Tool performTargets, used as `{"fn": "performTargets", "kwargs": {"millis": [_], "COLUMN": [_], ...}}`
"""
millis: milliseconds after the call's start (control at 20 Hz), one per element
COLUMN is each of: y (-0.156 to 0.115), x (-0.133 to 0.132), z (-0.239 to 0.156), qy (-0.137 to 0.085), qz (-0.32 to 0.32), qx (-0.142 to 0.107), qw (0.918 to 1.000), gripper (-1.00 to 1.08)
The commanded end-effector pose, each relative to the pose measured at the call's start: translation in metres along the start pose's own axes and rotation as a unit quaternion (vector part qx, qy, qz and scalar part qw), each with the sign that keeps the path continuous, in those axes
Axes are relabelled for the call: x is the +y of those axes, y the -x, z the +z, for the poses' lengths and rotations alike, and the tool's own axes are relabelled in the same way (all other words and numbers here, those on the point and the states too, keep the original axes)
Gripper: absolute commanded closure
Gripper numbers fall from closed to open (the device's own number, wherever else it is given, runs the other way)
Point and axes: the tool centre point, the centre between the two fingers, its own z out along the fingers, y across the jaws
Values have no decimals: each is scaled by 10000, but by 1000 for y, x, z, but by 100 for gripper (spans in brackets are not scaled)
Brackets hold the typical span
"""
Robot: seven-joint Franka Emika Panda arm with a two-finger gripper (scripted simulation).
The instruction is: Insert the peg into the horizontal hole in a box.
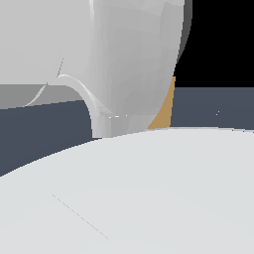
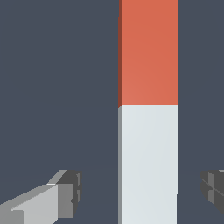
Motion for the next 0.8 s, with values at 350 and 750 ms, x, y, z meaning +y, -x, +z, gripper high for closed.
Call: {"fn": "performTargets", "kwargs": {"millis": [350,750], "y": [0,0], "x": [1,1], "z": [13,13], "qy": [3,3], "qz": [6,6], "qx": [2,2], "qw": [10000,10000], "gripper": [108,108]}}
